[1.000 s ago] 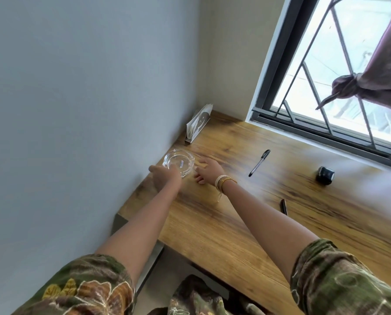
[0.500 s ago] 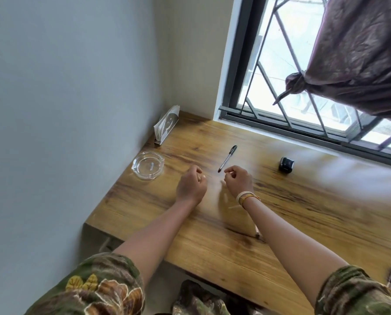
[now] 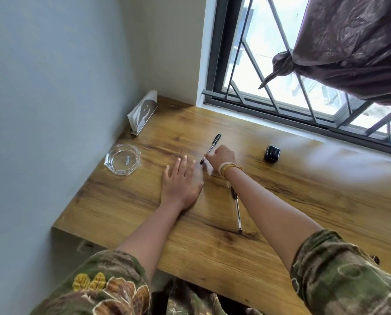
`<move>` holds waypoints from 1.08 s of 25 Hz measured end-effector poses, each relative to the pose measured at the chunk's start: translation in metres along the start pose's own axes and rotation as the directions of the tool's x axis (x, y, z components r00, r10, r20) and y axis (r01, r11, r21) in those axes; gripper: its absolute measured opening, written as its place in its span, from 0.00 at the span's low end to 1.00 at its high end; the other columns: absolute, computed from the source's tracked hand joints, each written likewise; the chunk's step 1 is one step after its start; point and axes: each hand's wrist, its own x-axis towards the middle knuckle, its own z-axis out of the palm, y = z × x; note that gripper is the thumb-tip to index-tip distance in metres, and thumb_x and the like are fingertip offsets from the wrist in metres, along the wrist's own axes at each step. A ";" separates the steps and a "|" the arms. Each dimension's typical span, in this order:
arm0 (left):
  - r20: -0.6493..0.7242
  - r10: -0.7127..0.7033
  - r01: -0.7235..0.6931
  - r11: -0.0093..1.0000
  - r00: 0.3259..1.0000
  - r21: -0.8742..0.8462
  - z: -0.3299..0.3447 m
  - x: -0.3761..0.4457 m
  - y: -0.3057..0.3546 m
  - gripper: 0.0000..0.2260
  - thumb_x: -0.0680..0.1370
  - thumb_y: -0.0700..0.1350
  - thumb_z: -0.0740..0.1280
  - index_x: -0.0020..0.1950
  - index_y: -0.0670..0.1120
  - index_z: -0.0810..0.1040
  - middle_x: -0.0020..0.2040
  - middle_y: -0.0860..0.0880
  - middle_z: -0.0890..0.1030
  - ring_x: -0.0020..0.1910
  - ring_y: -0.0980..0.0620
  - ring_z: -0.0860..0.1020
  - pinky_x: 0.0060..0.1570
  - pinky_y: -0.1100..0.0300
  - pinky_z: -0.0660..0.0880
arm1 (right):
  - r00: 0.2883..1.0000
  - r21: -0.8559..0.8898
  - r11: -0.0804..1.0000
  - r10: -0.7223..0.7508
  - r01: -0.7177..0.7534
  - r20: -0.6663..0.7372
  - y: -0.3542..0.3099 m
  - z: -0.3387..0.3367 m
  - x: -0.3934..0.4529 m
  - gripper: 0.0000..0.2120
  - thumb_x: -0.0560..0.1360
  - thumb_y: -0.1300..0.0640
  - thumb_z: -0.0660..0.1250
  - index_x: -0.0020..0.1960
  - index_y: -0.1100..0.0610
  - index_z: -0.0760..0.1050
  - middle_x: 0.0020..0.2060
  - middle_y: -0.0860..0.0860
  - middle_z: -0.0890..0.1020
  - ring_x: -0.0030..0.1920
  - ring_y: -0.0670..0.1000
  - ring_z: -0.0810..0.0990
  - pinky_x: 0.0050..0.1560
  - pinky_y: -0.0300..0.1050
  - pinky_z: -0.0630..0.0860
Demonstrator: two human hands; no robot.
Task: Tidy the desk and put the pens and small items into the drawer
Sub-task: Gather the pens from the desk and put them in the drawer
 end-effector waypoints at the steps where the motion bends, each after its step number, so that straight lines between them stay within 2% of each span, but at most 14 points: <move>1: -0.040 -0.002 0.001 1.000 0.999 -0.017 0.001 0.000 0.000 0.34 0.77 0.65 0.51 0.80 0.53 0.51 0.81 0.48 0.52 0.79 0.48 0.51 0.74 0.44 0.49 | 0.999 -0.038 0.999 0.035 -0.034 0.019 -0.006 0.001 0.005 0.22 0.74 0.45 0.66 0.58 0.61 0.72 0.50 0.56 0.79 0.46 0.54 0.75 0.43 0.44 0.70; 3: -0.105 -0.015 0.007 0.998 0.994 -0.070 0.002 0.001 -0.002 0.33 0.75 0.64 0.54 0.78 0.53 0.57 0.80 0.49 0.57 0.78 0.49 0.55 0.73 0.44 0.51 | 0.998 -0.096 0.993 0.063 -0.061 0.017 -0.014 0.002 0.012 0.23 0.74 0.44 0.66 0.59 0.62 0.71 0.49 0.56 0.78 0.46 0.55 0.75 0.43 0.45 0.69; 5: -0.145 -0.032 0.017 0.994 0.989 -0.105 0.004 0.002 -0.004 0.32 0.74 0.62 0.56 0.77 0.54 0.61 0.79 0.50 0.60 0.78 0.51 0.57 0.73 0.45 0.54 | 0.999 -0.141 0.990 0.027 -0.030 -0.017 -0.014 0.006 0.014 0.19 0.74 0.49 0.64 0.58 0.62 0.72 0.51 0.57 0.80 0.47 0.57 0.78 0.44 0.45 0.71; 8: -0.152 -0.034 0.016 0.993 0.988 -0.115 0.004 0.002 -0.004 0.30 0.75 0.60 0.58 0.76 0.54 0.63 0.78 0.50 0.62 0.77 0.51 0.58 0.73 0.46 0.55 | 0.998 -0.180 0.983 -0.032 0.023 -0.051 -0.005 0.005 0.011 0.12 0.72 0.52 0.66 0.49 0.60 0.74 0.46 0.58 0.80 0.45 0.58 0.79 0.41 0.45 0.71; 10: -0.158 -0.030 0.008 0.990 0.987 -0.139 0.002 0.003 -0.003 0.27 0.76 0.58 0.58 0.75 0.54 0.65 0.77 0.50 0.64 0.77 0.52 0.60 0.73 0.47 0.56 | 0.999 -0.091 0.995 0.027 -0.031 -0.045 -0.001 -0.002 0.007 0.10 0.70 0.52 0.68 0.42 0.58 0.72 0.39 0.56 0.78 0.40 0.56 0.76 0.37 0.43 0.70; 13: -0.183 -0.126 0.052 0.931 0.975 -0.362 -0.009 0.009 -0.005 0.19 0.79 0.53 0.58 0.70 0.54 0.73 0.72 0.52 0.73 0.71 0.53 0.69 0.68 0.50 0.63 | 0.996 0.159 0.984 0.066 -0.073 0.053 0.003 -0.012 -0.007 0.11 0.68 0.52 0.69 0.34 0.58 0.74 0.27 0.52 0.75 0.31 0.51 0.74 0.28 0.40 0.70; 15: -0.163 -0.222 0.089 0.810 0.961 -0.579 -0.020 0.014 0.002 0.19 0.81 0.53 0.56 0.69 0.52 0.75 0.67 0.52 0.77 0.66 0.53 0.74 0.65 0.52 0.70 | 0.997 0.265 0.964 -0.007 -0.016 0.083 0.009 -0.012 -0.023 0.09 0.69 0.54 0.69 0.35 0.60 0.80 0.30 0.55 0.82 0.32 0.49 0.77 0.36 0.45 0.78; 16: -0.114 -0.275 0.117 0.697 0.955 -0.708 -0.025 0.018 0.009 0.20 0.81 0.54 0.56 0.69 0.49 0.75 0.66 0.50 0.78 0.64 0.52 0.76 0.63 0.53 0.72 | 0.995 0.294 0.955 -0.053 0.027 0.081 0.012 -0.012 -0.032 0.09 0.69 0.55 0.68 0.38 0.60 0.81 0.35 0.57 0.84 0.34 0.49 0.78 0.41 0.48 0.81; 18: 0.087 -0.357 0.215 0.339 0.930 -0.916 -0.036 0.031 0.026 0.21 0.81 0.52 0.59 0.69 0.43 0.74 0.62 0.44 0.80 0.57 0.49 0.80 0.57 0.54 0.77 | 0.988 0.325 0.940 -0.134 0.103 0.075 0.015 -0.010 -0.048 0.07 0.70 0.55 0.68 0.40 0.59 0.82 0.39 0.59 0.85 0.35 0.49 0.78 0.44 0.51 0.80; 19: 0.197 -0.364 0.268 0.157 0.910 -0.950 -0.041 0.035 0.033 0.19 0.81 0.49 0.61 0.68 0.40 0.75 0.58 0.42 0.82 0.50 0.49 0.82 0.48 0.55 0.79 | 0.985 0.336 0.934 -0.156 0.124 0.071 0.017 -0.010 -0.054 0.07 0.70 0.55 0.68 0.40 0.59 0.81 0.38 0.59 0.85 0.35 0.49 0.77 0.42 0.51 0.79; 20: 0.276 -0.357 0.304 0.024 0.892 -0.952 -0.045 0.038 0.039 0.17 0.80 0.47 0.64 0.65 0.39 0.76 0.53 0.41 0.83 0.42 0.50 0.81 0.39 0.59 0.79 | 0.984 0.339 0.931 -0.168 0.137 0.063 0.019 -0.011 -0.059 0.07 0.70 0.55 0.68 0.39 0.59 0.81 0.35 0.57 0.84 0.33 0.48 0.76 0.39 0.49 0.77; 22: 0.343 -0.324 0.332 -0.092 0.882 -0.939 -0.047 0.034 0.043 0.13 0.78 0.44 0.68 0.58 0.38 0.80 0.47 0.41 0.84 0.36 0.51 0.80 0.34 0.61 0.77 | 0.985 0.319 0.936 -0.168 0.148 0.035 0.025 -0.014 -0.068 0.06 0.70 0.55 0.68 0.39 0.57 0.81 0.31 0.51 0.81 0.30 0.45 0.73 0.35 0.42 0.72; 24: 0.381 -0.264 0.343 -0.179 0.886 -0.922 -0.047 0.024 0.044 0.11 0.76 0.43 0.71 0.55 0.38 0.80 0.44 0.42 0.83 0.37 0.49 0.81 0.41 0.57 0.79 | 0.985 0.305 0.940 -0.169 0.154 0.024 0.033 -0.019 -0.077 0.05 0.70 0.55 0.69 0.37 0.54 0.80 0.29 0.47 0.80 0.26 0.42 0.74 0.30 0.35 0.72; 27: 0.406 -0.215 0.367 -0.198 0.888 -0.909 -0.044 0.014 0.043 0.12 0.73 0.39 0.74 0.55 0.36 0.80 0.44 0.40 0.83 0.40 0.47 0.81 0.46 0.54 0.80 | 0.976 0.318 0.931 -0.207 0.177 0.064 0.047 -0.023 -0.089 0.04 0.71 0.56 0.70 0.37 0.53 0.79 0.27 0.46 0.80 0.23 0.39 0.75 0.28 0.33 0.74</move>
